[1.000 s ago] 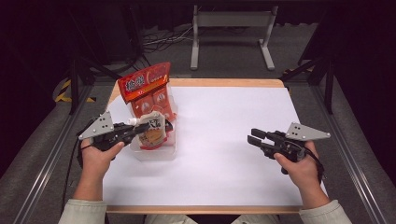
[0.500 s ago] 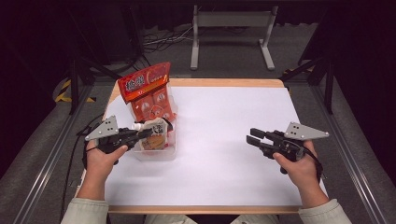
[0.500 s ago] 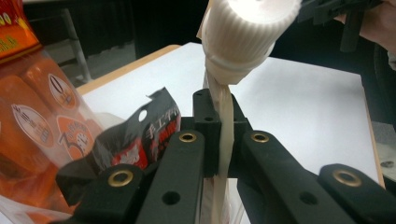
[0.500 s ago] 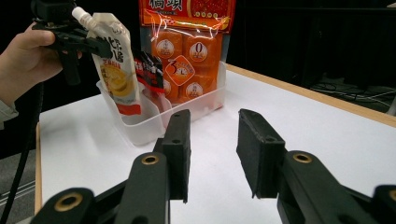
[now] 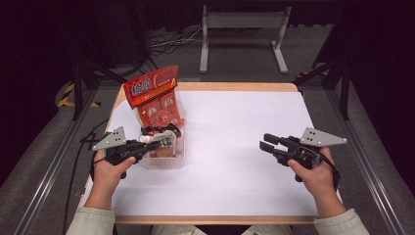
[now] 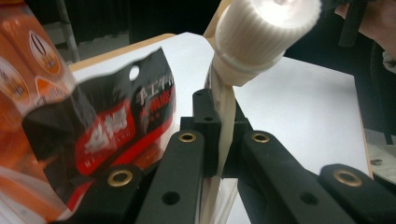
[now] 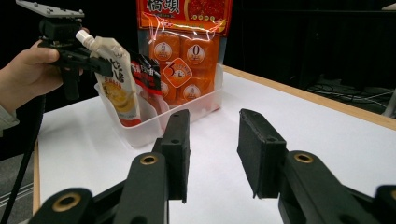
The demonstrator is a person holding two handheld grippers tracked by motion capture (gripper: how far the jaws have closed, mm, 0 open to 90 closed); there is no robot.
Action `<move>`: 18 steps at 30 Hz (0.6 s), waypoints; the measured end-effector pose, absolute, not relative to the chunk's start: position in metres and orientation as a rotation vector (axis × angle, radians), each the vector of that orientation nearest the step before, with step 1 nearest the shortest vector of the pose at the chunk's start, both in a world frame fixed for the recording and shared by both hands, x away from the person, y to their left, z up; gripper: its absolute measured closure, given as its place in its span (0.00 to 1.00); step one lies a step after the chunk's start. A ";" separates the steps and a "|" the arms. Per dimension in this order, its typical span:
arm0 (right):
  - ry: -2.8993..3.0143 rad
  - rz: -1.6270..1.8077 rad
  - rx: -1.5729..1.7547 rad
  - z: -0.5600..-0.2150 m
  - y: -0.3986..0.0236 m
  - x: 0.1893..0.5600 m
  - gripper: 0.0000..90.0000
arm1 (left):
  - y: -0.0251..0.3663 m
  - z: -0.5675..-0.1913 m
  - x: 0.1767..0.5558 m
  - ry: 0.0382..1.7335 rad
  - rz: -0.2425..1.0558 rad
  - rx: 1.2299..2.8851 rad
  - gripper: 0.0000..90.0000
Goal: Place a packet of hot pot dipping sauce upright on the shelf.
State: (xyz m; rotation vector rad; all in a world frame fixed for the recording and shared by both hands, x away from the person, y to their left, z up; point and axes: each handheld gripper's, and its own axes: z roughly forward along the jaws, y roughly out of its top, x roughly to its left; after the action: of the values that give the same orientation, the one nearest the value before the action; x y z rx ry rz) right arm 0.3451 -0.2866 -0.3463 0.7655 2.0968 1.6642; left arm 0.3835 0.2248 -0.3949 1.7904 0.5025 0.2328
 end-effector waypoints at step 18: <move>2.089 1.667 0.780 -0.346 -0.288 0.345 0.69 | 0.233 -0.401 0.382 0.561 0.306 1.803 0.83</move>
State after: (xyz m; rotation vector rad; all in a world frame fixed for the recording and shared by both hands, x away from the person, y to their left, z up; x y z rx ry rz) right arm 0.3450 -0.2876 -0.3464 0.7801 2.0890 1.6673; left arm 0.3824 0.2330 -0.4006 1.8028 0.5614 0.3058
